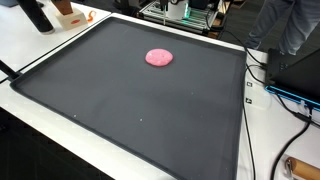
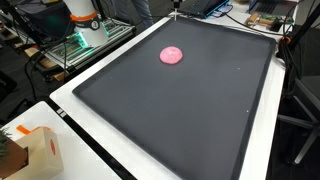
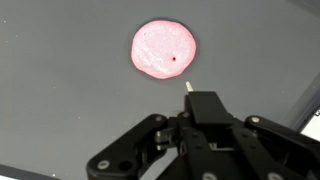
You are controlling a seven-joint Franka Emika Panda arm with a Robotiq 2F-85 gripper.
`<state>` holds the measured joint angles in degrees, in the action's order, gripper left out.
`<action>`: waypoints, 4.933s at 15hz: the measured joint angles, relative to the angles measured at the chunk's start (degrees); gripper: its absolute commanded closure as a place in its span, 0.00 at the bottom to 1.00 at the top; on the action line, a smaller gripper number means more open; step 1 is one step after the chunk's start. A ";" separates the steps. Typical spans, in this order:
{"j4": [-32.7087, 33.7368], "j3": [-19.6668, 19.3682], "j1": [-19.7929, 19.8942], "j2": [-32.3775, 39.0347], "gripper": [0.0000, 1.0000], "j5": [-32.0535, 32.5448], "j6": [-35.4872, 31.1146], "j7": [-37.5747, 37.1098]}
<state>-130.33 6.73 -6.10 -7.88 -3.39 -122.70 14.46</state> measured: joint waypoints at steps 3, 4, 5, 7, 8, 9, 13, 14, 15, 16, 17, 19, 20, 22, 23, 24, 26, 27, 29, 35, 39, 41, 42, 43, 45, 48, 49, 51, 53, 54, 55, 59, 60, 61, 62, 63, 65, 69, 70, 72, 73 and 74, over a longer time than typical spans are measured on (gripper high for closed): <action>0.92 0.01 -0.19 -1.14 0.97 0.26 1.92 -0.51; 1.15 0.04 -0.27 -1.41 0.97 0.29 2.39 -0.69; 1.35 0.08 -0.34 -1.64 0.88 0.38 2.84 -0.88; 1.46 0.06 -0.43 -1.68 0.88 0.38 2.86 -0.90; 1.46 0.04 -0.43 -1.61 0.88 0.38 2.86 -0.90; 1.46 0.02 -0.43 -1.56 0.88 0.38 2.85 -0.90; 1.46 0.02 -0.43 -1.54 0.97 0.38 2.85 -0.90; 1.46 0.02 -0.43 -1.54 0.97 0.38 2.85 -0.90; 1.46 0.02 -0.43 -1.54 0.97 0.38 2.85 -0.90; 1.52 -0.15 -0.38 -1.49 0.97 0.33 2.82 -0.90; 1.68 -0.61 -0.18 -1.34 0.97 0.14 2.84 -1.16; 2.56 -2.42 0.62 -0.53 0.97 -0.83 3.18 -1.29; 3.15 -3.62 1.19 0.13 0.97 -1.78 3.51 -0.84; 4.47 -6.33 2.43 1.86 0.97 -5.96 4.40 3.10; 5.12 -7.63 3.07 2.85 0.97 -8.71 5.04 6.07; 5.79 -8.87 3.78 3.97 0.97 -11.65 5.81 9.54; 6.83 -10.74 5.33 6.21 0.97 -17.17 7.46 16.61; 7.34 -11.44 6.22 7.48 0.97 -19.77 8.78 20.00; 8.28 -12.35 8.16 10.11 0.97 -24.24 11.98 26.88; 10.72 -12.82 13.38 17.89 0.97 -28.76 17.75 39.95; 12.02 -12.73 15.72 21.95 0.97 -31.38 18.80 45.90; 12.32 -12.65 16.57 23.37 0.97 -33.03 18.81 48.24; 12.48 -12.64 16.92 24.00 0.97 -33.69 18.81 49.17; 12.64 -12.62 17.23 24.61 0.97 -34.03 18.81 49.94; 12.90 -12.60 17.71 25.78 0.97 -34.13 18.82 51.11; 13.24 -12.57 18.06 27.22 0.97 -34.13 18.82 52.20; 13.33 -12.57 18.10 27.59 0.97 -34.13 18.82 52.36; 13.43 -12.54 18.16 28.15 0.97 -34.13 18.82 52.72; 13.44 -12.46 18.29 28.65 0.97 -34.13 18.82 53.28; 13.45 -12.44 18.36 28.88 0.97 -34.13 18.82 53.44; 13.45 -12.42 18.42 29.13 0.97 -34.13 18.82 53.55; 13.48 -12.29 18.97 30.19 0.97 -34.13 18.82 54.54; 13.49 -12.26 19.13 30.51 0.97 -34.13 18.82 54.73; 13.50 -12.24 19.33 30.87 0.97 -34.13 18.83 55.00; 13.54 -12.19 19.57 31.26 0.97 -34.25 19.01 55.47; 13.62 -12.12 19.86 31.71 0.97 -34.35 19.24 55.84; 13.89 -11.98 20.44 32.64 0.97 -34.44 19.43 56.72; 14.81 -11.76 21.28 34.44 0.97 -34.65 19.66 57.59; 14.97 -11.71 21.38 34.75 0.97 -34.67 19.66 57.66; 15.17 -11.50 21.56 35.09 0.97 -34.70 19.68 57.71; 15.29 -11.39 21.60 35.14 0.97 -34.71 19.70 57.71; 15.44 -11.29 21.61 35.14 0.97 -34.71 19.73 57.71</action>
<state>-114.89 -4.56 15.51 27.26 -38.10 -102.97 72.17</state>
